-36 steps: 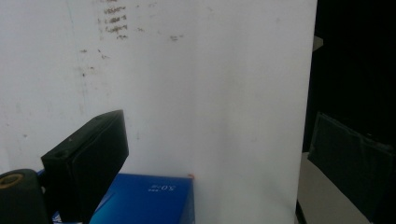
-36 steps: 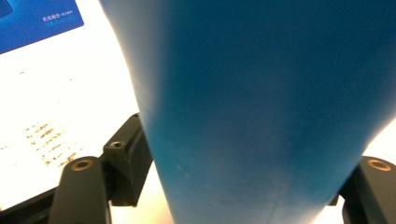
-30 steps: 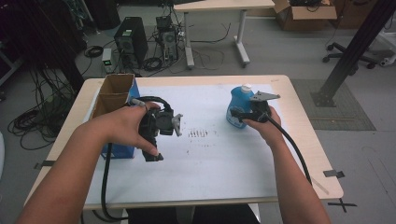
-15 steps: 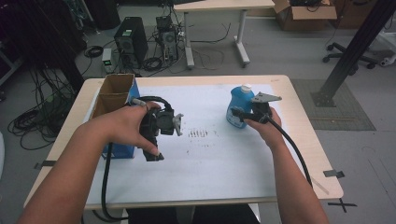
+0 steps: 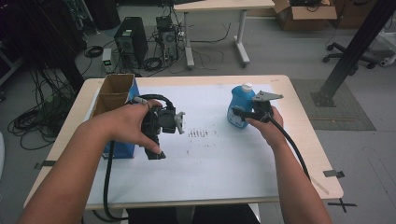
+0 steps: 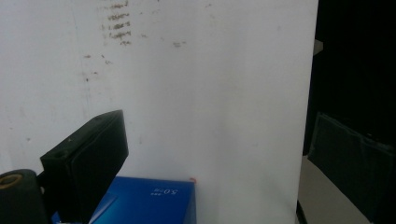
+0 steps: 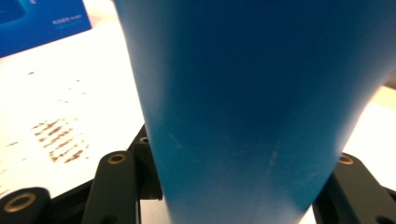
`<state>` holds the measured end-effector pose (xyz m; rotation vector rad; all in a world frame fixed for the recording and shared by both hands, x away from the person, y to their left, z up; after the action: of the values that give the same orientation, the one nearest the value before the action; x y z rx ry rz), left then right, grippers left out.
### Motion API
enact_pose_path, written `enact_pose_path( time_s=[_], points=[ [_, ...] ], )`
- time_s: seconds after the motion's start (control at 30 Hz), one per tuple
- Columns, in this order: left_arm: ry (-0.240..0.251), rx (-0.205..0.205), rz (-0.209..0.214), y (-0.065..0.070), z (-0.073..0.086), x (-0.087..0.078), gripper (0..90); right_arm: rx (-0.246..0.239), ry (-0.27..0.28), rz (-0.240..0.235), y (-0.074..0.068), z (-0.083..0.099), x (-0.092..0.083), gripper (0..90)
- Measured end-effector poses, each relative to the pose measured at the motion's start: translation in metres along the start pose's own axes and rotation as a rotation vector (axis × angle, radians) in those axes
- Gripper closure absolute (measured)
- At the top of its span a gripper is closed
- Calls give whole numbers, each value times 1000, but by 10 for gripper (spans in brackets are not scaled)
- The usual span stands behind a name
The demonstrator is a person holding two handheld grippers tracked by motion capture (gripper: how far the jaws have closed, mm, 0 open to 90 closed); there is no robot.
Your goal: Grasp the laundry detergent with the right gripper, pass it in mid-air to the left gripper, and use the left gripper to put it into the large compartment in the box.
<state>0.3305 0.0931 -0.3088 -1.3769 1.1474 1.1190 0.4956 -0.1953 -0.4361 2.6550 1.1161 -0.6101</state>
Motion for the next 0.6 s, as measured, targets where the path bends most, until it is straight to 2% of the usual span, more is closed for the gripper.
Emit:
enact_pose_path(
  time_s=[0.13, 0.27, 0.47, 0.6],
  points=[
    [0, -2, -4, -3, -1, -2, 50, -29, 5, -10, 0, -14, -12, 458],
    [-6, -13, -9, -6, -1, -5, 49, -50, 16, -43, -2, -31, -26, 458],
    [-3, -20, -9, -10, -2, -9, 49, -79, 34, -120, -8, -57, -49, 458],
    [-5, -25, -7, -12, -3, -13, 48, -129, 19, -168, -16, -72, -61, 458]
  ],
)
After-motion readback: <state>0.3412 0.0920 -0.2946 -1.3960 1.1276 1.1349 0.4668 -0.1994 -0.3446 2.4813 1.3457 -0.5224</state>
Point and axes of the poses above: each handheld gripper's, and its own axes: x roughly forward along the jaws, z roughly out of its underside, y roughly to its right, the point moved 6 cm from there along x, roughly forward along the jaws, and after that the axes turned 2 degrees about -x, right-handed, at the moved point
